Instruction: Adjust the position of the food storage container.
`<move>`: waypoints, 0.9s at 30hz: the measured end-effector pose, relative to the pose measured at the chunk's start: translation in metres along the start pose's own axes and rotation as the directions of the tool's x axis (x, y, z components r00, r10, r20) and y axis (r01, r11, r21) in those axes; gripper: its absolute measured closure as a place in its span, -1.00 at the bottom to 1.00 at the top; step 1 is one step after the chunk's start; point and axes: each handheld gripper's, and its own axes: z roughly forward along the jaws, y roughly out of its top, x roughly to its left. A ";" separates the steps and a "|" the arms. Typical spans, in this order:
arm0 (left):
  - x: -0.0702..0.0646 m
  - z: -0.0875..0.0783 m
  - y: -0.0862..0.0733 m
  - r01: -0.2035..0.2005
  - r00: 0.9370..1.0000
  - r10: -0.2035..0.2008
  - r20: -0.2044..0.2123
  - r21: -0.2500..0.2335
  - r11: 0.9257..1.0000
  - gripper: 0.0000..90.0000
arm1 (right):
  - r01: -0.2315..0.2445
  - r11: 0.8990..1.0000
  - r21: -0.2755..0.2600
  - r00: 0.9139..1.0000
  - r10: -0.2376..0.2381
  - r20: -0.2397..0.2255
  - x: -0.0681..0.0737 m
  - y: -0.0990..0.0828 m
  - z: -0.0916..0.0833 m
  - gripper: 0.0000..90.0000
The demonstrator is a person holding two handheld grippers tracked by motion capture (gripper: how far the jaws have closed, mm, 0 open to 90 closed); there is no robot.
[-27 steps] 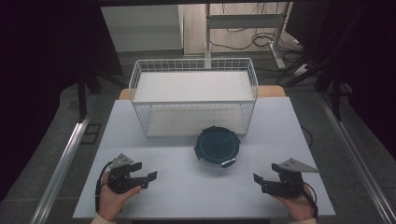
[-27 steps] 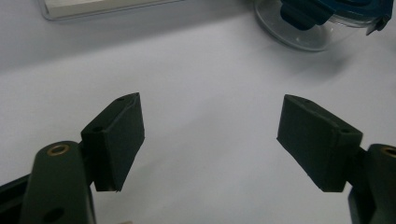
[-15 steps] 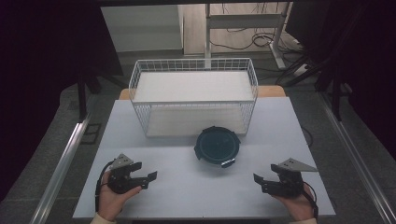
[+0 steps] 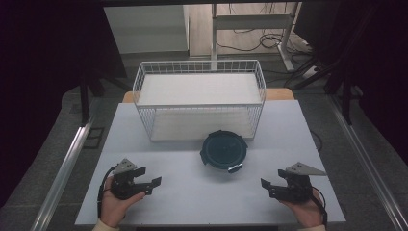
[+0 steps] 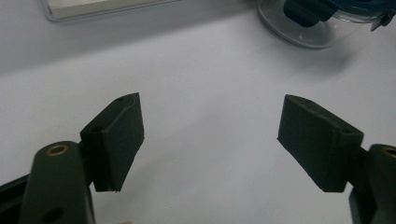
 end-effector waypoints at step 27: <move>-0.003 -0.002 0.003 -0.015 1.000 0.015 0.019 -0.004 1.000 -0.50 | 0.019 0.998 0.065 1.000 -0.019 0.003 0.011 0.061 0.002 -0.26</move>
